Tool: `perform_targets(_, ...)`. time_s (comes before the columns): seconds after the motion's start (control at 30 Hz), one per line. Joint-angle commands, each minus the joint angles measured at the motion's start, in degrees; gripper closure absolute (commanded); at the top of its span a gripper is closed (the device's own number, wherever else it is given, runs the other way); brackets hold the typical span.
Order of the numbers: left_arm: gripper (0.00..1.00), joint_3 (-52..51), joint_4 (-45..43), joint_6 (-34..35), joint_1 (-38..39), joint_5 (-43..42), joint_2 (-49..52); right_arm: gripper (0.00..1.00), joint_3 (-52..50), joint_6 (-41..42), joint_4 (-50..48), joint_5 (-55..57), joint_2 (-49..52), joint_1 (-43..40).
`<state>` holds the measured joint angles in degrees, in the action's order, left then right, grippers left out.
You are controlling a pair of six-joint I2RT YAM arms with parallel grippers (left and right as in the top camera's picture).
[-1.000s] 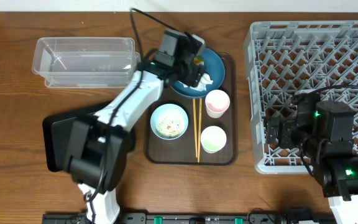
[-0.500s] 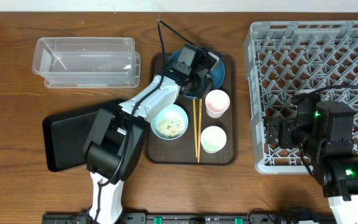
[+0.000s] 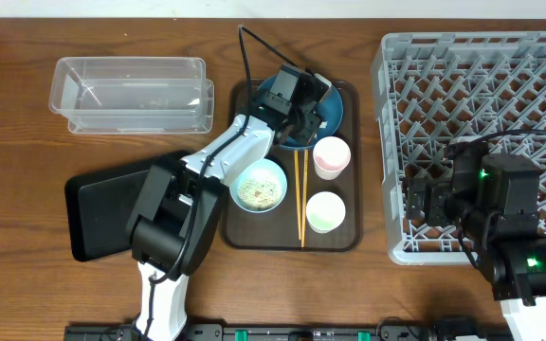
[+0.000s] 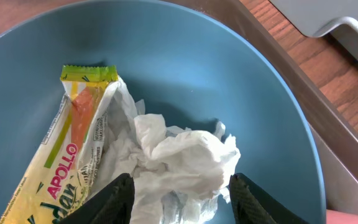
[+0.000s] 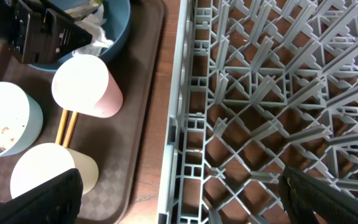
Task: Sort waste into correct bins and load items into the dishwasher rack
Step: 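Reach left gripper to blue plate and grasp the white tissue, then carry tissue with left gripper and drop it into clear bin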
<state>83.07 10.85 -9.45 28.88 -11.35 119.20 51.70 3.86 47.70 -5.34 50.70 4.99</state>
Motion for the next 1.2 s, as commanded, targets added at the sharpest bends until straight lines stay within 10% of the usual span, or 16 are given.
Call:
perform_targets(0.0, 0.47, 0.52, -0.31, -0.59, -0.2, 1.25, 2.05, 0.01, 1.14, 0.37, -0.07, -0.07, -0.44, -0.59)
perform_targets(0.23, 0.45, 0.52, -0.59, -0.59, -0.2, 1.81, 3.69, 0.01, 1.14, 0.37, 0.0, -0.04, -0.44, -0.59)
perform_targets(0.6, 0.85, 0.55, -0.44, -0.55, -0.26, 1.81, 0.22, 0.01, 1.14, 0.35, 0.2, -0.04, -0.44, -0.59)
perform_targets(1.17, 0.86, 0.52, 6.25, 1.86, -14.14, 1.97, -13.66, 0.01, 1.14, 0.35, 0.57, -0.04, -0.44, -0.59)
